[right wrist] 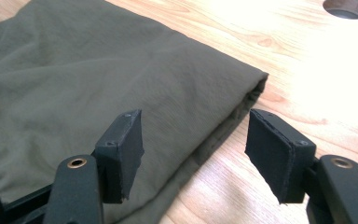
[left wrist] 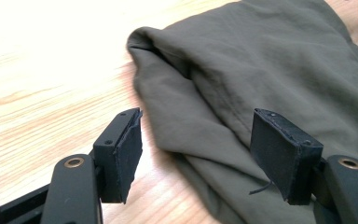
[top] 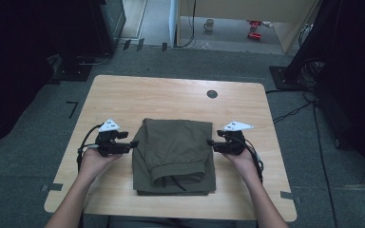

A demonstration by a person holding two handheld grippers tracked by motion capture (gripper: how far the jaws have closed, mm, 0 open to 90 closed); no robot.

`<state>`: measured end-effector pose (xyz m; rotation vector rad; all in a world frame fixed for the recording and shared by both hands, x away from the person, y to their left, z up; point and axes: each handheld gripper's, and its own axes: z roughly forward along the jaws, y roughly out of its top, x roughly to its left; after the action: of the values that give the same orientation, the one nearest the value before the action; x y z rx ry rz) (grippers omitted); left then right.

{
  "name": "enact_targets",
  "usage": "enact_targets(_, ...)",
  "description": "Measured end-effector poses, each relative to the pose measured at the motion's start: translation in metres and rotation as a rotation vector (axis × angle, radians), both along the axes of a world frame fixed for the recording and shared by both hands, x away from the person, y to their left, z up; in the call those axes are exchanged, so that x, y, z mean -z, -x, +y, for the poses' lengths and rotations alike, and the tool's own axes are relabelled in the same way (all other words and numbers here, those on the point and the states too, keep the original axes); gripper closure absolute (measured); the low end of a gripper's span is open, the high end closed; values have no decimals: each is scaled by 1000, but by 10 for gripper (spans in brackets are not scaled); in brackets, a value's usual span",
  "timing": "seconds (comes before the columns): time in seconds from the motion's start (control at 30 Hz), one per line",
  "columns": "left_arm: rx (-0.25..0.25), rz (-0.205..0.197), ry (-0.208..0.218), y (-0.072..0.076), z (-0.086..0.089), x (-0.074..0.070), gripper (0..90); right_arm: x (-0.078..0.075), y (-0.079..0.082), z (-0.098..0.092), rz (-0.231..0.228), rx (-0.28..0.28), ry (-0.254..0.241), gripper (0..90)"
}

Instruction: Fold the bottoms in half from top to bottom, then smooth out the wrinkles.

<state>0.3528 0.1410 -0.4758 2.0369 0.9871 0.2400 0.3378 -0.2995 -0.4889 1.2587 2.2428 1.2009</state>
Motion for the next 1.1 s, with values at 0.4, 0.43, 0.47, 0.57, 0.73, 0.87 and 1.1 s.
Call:
enact_targets(0.4,-48,-8,-23,-6,19,10,346,2,-1,-12,-9,38,9,285)
enact_targets(0.43,-57,-3,-29,-7,21,11,346,3,-1,-12,-10,37,21,280)
enact_targets(0.47,-64,1,-29,-8,23,12,346,4,-1,-13,-11,40,36,275)
enact_targets(0.57,-79,14,-41,-9,27,15,346,7,-1,-17,-3,43,57,269)
enact_targets(0.73,-95,16,-53,-11,31,17,346,7,1,-28,10,70,50,262)
enact_targets(0.87,-98,20,-55,-11,33,18,354,8,2,-40,13,102,30,262)
enact_targets(1.1,-116,23,-89,-14,37,23,358,15,3,-57,25,153,30,253)
